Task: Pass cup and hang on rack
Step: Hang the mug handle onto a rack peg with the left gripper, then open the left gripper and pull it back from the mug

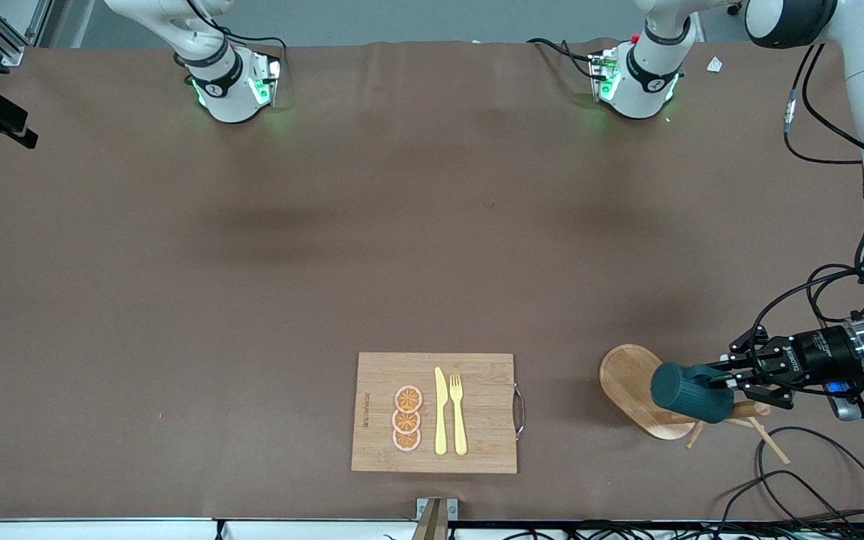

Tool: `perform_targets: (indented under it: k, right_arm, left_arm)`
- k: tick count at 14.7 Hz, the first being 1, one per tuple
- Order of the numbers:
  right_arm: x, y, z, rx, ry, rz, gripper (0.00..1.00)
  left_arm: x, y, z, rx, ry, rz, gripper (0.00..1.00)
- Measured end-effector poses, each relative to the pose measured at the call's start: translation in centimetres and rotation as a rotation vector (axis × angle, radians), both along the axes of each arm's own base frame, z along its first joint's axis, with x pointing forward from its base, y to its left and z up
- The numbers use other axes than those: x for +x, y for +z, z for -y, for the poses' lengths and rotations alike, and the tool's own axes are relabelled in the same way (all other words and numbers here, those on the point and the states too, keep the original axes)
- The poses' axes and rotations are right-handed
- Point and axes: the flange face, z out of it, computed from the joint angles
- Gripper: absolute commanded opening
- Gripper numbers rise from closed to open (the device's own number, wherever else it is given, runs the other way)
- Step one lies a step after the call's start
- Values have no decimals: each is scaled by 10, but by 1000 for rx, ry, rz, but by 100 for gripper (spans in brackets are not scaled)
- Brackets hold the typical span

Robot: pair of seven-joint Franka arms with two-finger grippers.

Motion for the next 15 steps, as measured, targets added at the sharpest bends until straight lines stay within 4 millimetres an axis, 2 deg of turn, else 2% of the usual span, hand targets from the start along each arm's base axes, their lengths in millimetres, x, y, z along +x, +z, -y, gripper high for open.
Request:
perform_targets:
  k: [7,8,9,11,12,15]
  right_arm:
    - [1,-2,0,0,1,-1,100]
    - [2,-2,0,0,2,-1,100]
    - [3,-3,-1,0,3,-1,100]
    - [7,-8,-2,-1,5,-2,100]
    - [10,-11,-2,-1,5,-5,100]
    - [12,-16,2,-1,-2,-15,100]
  left_arm:
    - [-2,0,-9,-5,5,-5,5]
    - [-2,0,-11,-5,6,-6,11]
    - [-2,0,-11,-5,6,-6,23]
    - [-2,0,-11,-7,5,-6,68]
    - [-2,0,-10,-7,5,-6,97]
    - [-2,1,-10,-10,3,-5,100]
